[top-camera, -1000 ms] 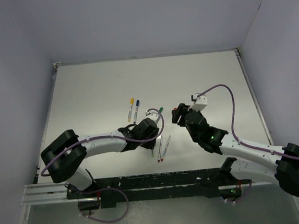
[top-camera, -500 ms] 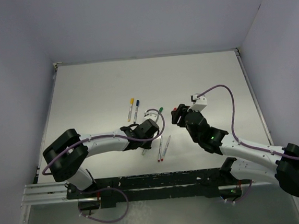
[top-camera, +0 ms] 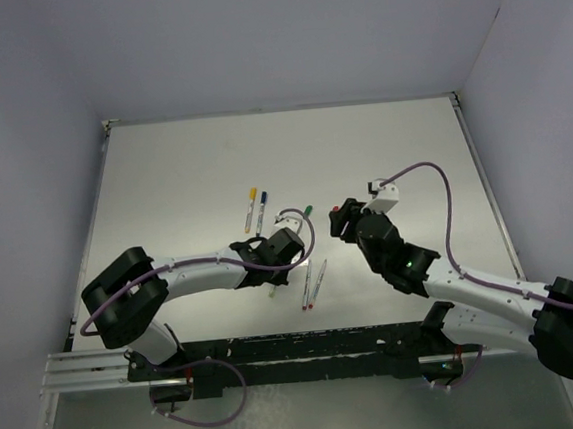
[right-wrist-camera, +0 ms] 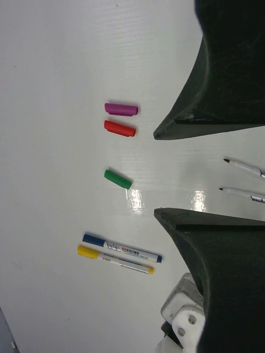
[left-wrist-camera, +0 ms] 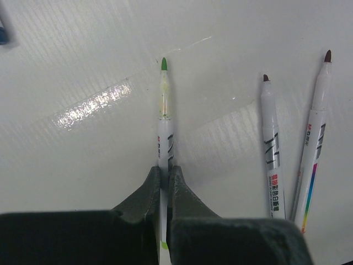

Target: Insert the pens into the pen caps

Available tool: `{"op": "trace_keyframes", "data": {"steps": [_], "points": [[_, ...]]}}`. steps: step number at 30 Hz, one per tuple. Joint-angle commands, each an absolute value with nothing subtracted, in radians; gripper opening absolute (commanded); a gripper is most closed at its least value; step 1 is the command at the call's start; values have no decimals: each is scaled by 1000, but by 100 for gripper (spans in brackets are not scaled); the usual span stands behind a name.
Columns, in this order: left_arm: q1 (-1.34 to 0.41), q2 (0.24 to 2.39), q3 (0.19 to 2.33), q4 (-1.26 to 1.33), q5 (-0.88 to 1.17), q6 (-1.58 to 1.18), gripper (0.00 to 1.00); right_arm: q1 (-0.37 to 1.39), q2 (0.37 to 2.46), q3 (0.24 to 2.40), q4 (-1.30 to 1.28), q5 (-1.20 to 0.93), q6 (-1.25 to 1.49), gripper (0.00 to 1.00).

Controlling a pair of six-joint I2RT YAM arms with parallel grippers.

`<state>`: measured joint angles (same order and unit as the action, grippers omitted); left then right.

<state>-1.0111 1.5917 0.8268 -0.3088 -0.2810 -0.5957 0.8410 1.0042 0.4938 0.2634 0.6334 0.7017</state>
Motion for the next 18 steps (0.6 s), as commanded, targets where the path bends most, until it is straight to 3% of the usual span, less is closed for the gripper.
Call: {"op": "trace_keyframes", "data": {"steps": [1,11,18], "points": [[-1016,1588,775,-318,-252,-629,0,836,1058,594,212,652,697,54],[-1017,1344,741,-312,-258,-603,0,823,1366,855,53,631,662,52],[-1016,1216,713,-341,-264,-605,0,697,1575,1048,-69,413,718,45]]}}
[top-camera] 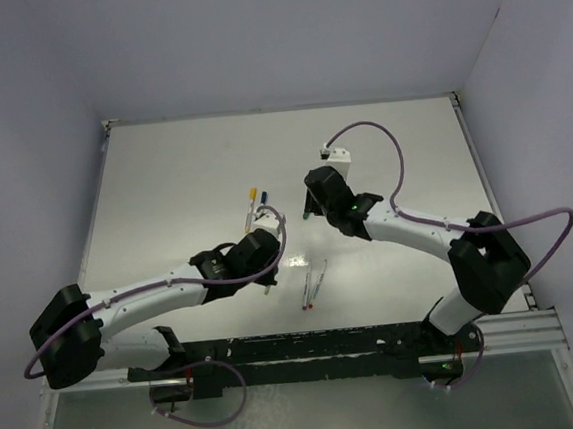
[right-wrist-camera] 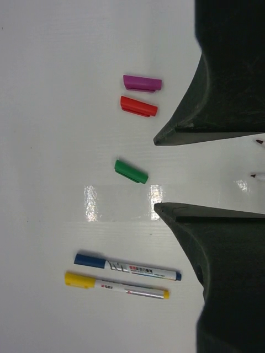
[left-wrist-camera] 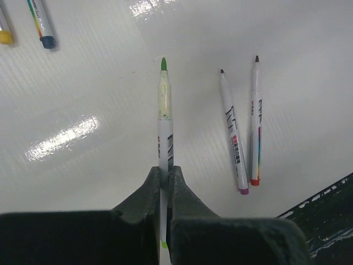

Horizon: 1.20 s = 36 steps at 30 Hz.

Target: Insert the pens into the pen caps

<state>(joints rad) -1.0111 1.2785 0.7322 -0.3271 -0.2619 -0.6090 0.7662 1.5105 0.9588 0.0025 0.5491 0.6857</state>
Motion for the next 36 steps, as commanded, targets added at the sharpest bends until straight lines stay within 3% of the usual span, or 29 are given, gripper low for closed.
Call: {"op": "trace_keyframes", "data": {"steps": [1,12,18,26,29,33,36], "points": [[-1017,1201,707,-345,-269,-607,0,683,1595,1058,-68,390,723,44],[-1016,1072,610,-305,-279,-609,0,666,1836,1206,-115,318,704,46],[-1017,1071,597,-283,-275,-618,0,667,1882,1218,-130,354,740,51],[-1017,1084,596,-275,-273,-604,0,667,1923,1243,-149,391,739,50],[-1017,1085,592,-274,-276,-605,0,667,1950,1270,-168,403,733,48],[-1016,1081,588,-273,-281,-610,0,674,1978,1303,-216,426,735,35],[-1015,1081,588,-272,-285,-612,0,685,1979,1295,-230,433,740,31]]}}
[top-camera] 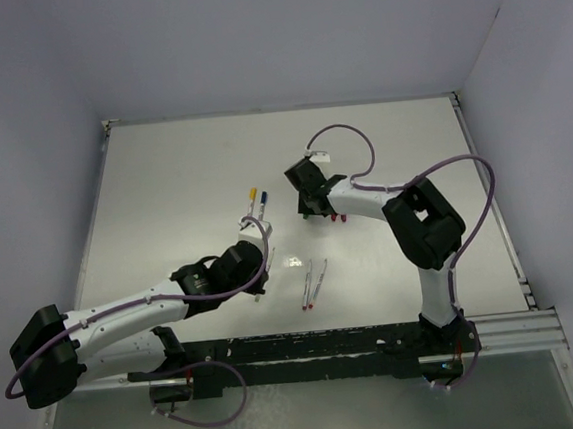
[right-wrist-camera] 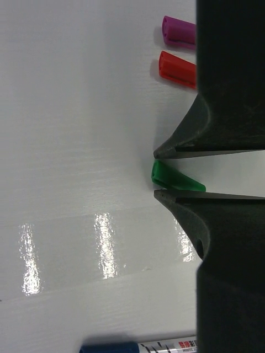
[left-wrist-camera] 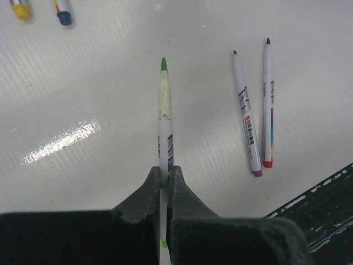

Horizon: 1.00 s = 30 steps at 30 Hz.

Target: Insert the pens into the pen caps

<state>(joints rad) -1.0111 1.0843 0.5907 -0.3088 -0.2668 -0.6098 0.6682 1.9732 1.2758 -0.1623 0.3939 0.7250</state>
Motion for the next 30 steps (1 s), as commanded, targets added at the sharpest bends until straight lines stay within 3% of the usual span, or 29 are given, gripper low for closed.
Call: {"op": "trace_keyframes", "data": {"steps": [1,13,18,21,30], "points": [[-1016,1081,589,-271,-286,-611,0,690,1980,1292,-235,439,742,31],[-1015,1095,592,-262,-287,-618,0,719,1983,1269,-267,460,758,32],[-1016,1094,588,-264,-284,-624,0,718,2001,1277,-281,442,763,21],[-1015,1088,586,-268,-287,-627,0,718,2007,1284,-293,442,762,0],[-1015,1118,579,-226,-268,-624,0,718,1924,1222,-210,386,707,0]]}}
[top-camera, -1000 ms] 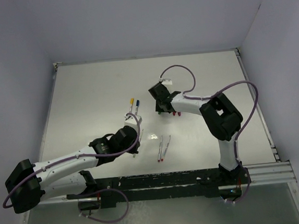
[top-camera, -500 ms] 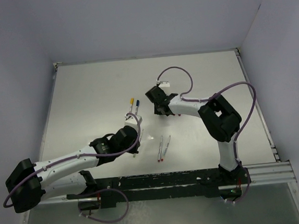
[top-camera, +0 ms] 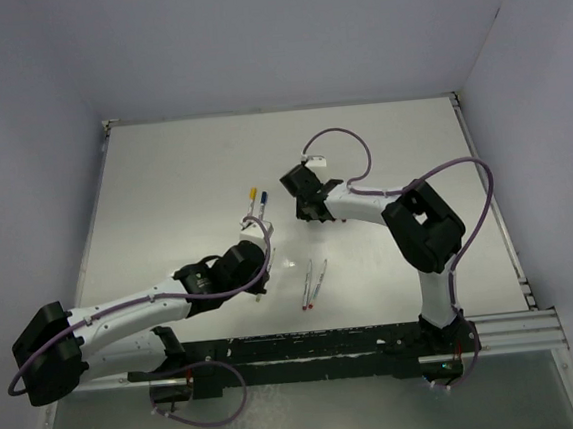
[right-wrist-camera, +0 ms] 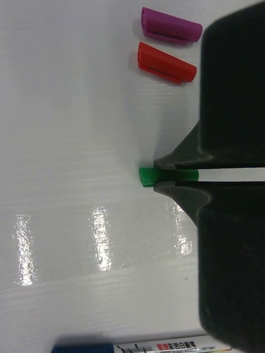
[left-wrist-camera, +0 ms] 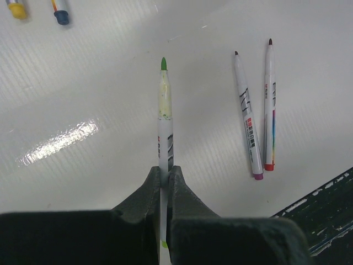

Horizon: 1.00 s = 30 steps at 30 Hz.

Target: Insert the pens into the pen caps

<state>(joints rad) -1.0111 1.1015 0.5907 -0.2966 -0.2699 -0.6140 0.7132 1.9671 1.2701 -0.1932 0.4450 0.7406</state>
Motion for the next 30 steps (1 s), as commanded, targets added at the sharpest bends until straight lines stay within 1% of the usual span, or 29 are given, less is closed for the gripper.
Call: {"op": "trace_keyframes", "data": {"steps": [1,4,9,13,16,21,25,30], "points": [[-1015,1122,577,-214,-262,-621,0,718,1903,1212,-200,382,698,0],[-1015,1129,577,-175,-247,-611,0,719,1817,1172,-135,369,672,0],[-1016,1125,582,-96,-237,-588,0,718,1623,1044,16,333,639,0],[-1015,1124,585,-1,-195,-571,0,719,1437,874,225,272,615,0],[-1014,1115,581,65,-145,-561,0,719,1298,788,343,207,586,0],[-1015,1094,553,216,-98,-573,0,719,1119,632,545,147,594,0],[-1015,1102,539,326,-75,-581,0,719,1036,522,694,140,614,0],[-1015,1100,503,459,-44,-590,0,719,1000,443,839,121,635,0]]}}
